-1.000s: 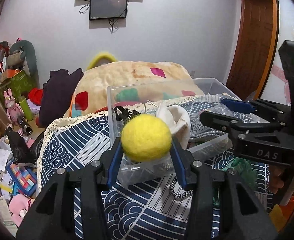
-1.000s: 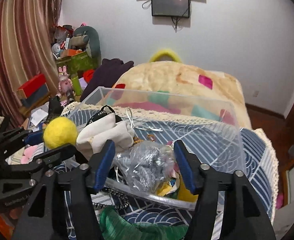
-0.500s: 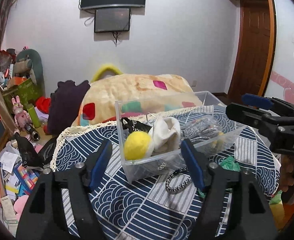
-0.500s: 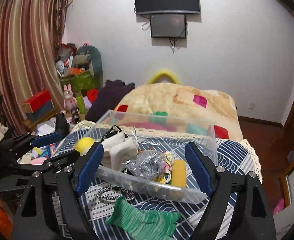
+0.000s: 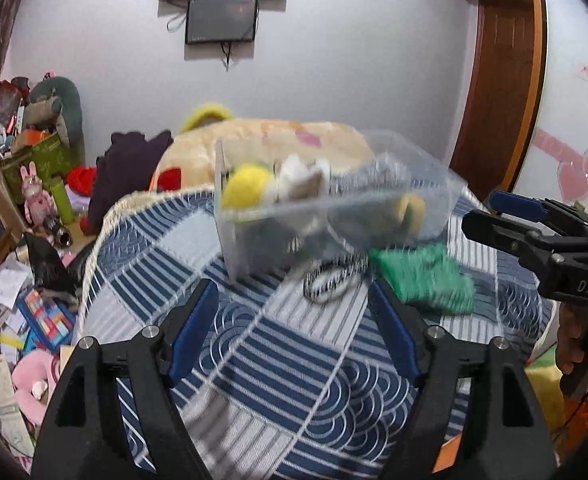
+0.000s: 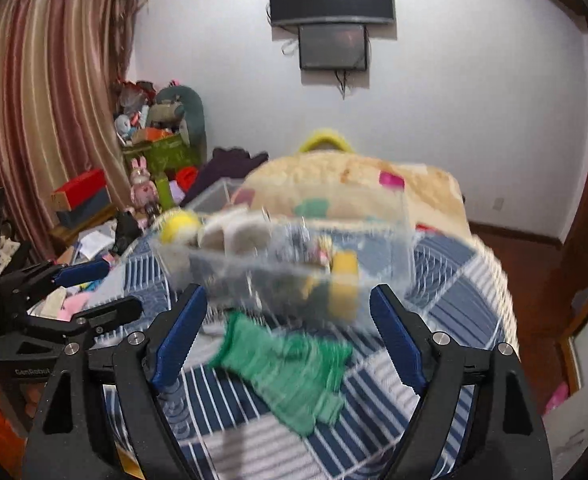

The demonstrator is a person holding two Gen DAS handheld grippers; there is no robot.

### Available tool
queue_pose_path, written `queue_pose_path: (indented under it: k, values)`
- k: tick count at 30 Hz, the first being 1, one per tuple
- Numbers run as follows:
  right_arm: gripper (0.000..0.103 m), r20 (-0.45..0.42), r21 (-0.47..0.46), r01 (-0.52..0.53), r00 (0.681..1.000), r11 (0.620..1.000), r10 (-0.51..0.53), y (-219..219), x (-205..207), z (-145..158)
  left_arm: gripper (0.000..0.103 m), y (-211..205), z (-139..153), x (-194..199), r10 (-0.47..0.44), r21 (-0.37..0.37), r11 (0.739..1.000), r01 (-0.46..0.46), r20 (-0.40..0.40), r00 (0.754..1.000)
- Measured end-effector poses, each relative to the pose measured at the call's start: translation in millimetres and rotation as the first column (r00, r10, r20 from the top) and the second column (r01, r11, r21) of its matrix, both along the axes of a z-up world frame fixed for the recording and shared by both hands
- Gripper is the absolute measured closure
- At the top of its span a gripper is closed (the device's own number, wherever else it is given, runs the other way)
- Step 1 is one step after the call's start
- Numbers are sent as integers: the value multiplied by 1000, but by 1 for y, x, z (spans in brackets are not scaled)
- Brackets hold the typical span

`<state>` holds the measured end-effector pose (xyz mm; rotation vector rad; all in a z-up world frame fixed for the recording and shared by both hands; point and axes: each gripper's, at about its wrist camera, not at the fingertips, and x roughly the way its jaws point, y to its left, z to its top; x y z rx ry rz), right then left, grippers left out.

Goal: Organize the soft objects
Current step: 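Grasp the green knit glove with the right gripper while the left grasps the braided cord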

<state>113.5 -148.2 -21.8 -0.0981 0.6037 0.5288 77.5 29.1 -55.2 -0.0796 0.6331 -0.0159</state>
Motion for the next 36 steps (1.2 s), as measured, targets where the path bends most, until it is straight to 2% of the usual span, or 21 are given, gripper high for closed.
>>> queue_pose_path:
  k: [6,10,12,16,17,20,25,30,36]
  values:
    - [21,-108,-49,-2,994,999,-3,-3,0,-44,26,3,-26,11,9,-59,998,-13,-71,997]
    - [21,-137,-55,7,990,998,-14,-4,2,-55,29,3,-34,25,-9,-81,997,2,-92,996]
    - [21,-142,-54,7,990,999,-15,-3,3,-55,39,-1,-36,34,-24,-71,997,16,-101,995]
    - [22,-146,-62,6,989,998,-16,0,3,-57,51,-8,-39,48,-54,-77,996,45,-113,992]
    - [23,-150,-64,4,989,998,-14,2,4,-58,57,-9,-39,51,-61,-75,996,52,-115,991]
    - [35,-146,-74,3,989,997,-14,4,3,-62,63,-13,-39,58,-89,-84,993,79,-118,989]
    - [44,-137,-94,7,990,996,-20,8,0,-65,68,-14,-39,67,-97,-94,992,86,-121,988]
    - [58,-134,-83,17,991,996,-28,3,0,-63,85,-20,-42,69,-107,-69,993,99,-125,986]
    - [73,-105,-76,30,994,997,-38,-4,-3,-55,92,-24,-42,64,-112,-63,992,105,-123,986]
